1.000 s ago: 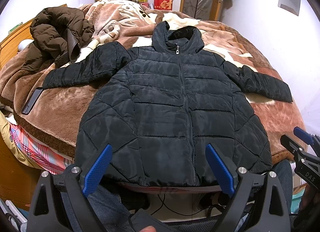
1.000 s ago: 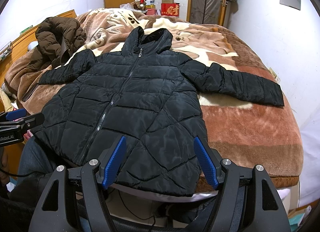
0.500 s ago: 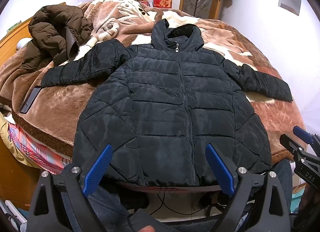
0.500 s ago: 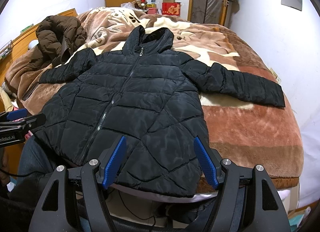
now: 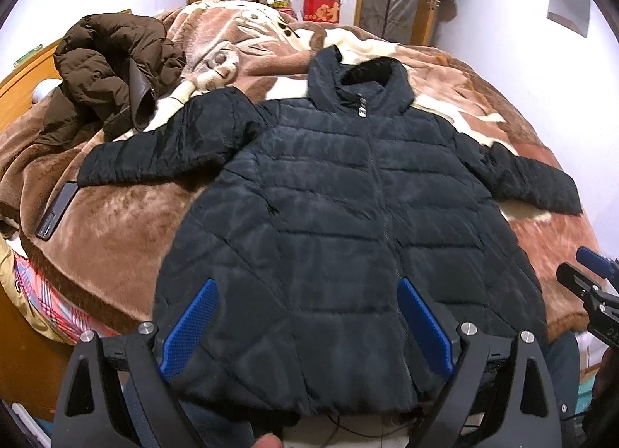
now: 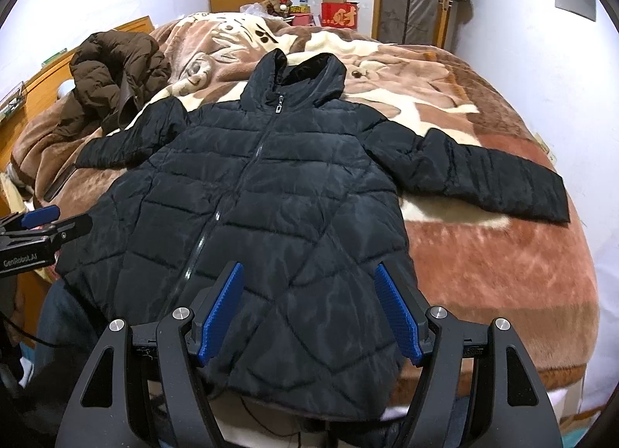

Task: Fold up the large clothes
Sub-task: 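Grasp the black jacket's sleeve with the left gripper and fold it across the body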

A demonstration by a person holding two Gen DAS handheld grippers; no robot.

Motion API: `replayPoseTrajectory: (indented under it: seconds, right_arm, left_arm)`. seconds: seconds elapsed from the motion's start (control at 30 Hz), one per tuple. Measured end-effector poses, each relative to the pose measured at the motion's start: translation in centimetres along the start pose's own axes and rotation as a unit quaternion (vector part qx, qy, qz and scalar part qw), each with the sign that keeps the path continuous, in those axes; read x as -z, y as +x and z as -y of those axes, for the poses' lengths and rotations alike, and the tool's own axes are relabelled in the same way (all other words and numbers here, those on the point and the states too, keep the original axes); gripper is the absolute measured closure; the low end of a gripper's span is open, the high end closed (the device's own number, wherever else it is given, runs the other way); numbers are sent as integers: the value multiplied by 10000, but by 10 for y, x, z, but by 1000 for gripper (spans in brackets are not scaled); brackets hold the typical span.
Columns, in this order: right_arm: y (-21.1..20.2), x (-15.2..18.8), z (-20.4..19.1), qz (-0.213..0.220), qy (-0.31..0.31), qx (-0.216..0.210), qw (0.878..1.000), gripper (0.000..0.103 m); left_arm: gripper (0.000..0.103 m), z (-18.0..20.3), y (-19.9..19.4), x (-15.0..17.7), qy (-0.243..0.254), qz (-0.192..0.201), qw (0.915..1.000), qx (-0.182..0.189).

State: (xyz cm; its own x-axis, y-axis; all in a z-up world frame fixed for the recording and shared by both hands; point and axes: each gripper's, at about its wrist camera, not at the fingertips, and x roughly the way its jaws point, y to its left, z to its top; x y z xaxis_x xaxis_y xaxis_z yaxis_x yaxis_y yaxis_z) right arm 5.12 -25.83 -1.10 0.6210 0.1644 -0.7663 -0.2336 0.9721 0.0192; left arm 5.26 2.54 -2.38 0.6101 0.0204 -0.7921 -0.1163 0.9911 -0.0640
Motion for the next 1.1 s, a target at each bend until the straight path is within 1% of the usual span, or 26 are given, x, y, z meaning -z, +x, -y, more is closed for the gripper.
replayPoseTrajectory:
  seconds: [0.23,0.3,0.37,0.47,0.53,0.6,0.87,1.0,1.1]
  right_arm:
    - [44,-33,-3,-154,-96,-161,9997,33]
    - [58,-44,-5,-224,-139,-223,9994,33]
    - [73,-54,-7,-258,-174,-257,9992,33]
    - [98,-69,-9,-343,-208,-285,9988,33]
    - [113,-77,-11,-382,-239,-300,9985,33]
    - [129,-85,-13,-424,-280,-286,9983,33]
    - [178,-109,-21,-574,-371,-251,9973,33]
    - [194,-115,-24,-611,-442,-234,9969,33]
    - [205,-117,-23,-663,-479,-188,9965,33]
  left_arm:
    - [8,-36,42,-32,-267,-26,9995,-151]
    - [8,-49,55,-40,-397,-13,9988,-298]
    - [8,-63,69,-50,-509,-11,9980,-368]
    - [8,-88,92,-62,-707,-18,9958,-583]
    - [8,-110,107,-71,-903,-66,9943,-572]
    - [8,-129,120,-79,-1061,-65,9921,-674]
    - [8,-220,173,-102,-1679,-159,9786,-1179]
    - [8,-268,198,-107,-2036,-165,9681,-1452]
    - [8,-302,218,-110,-2358,-146,9588,-1579]
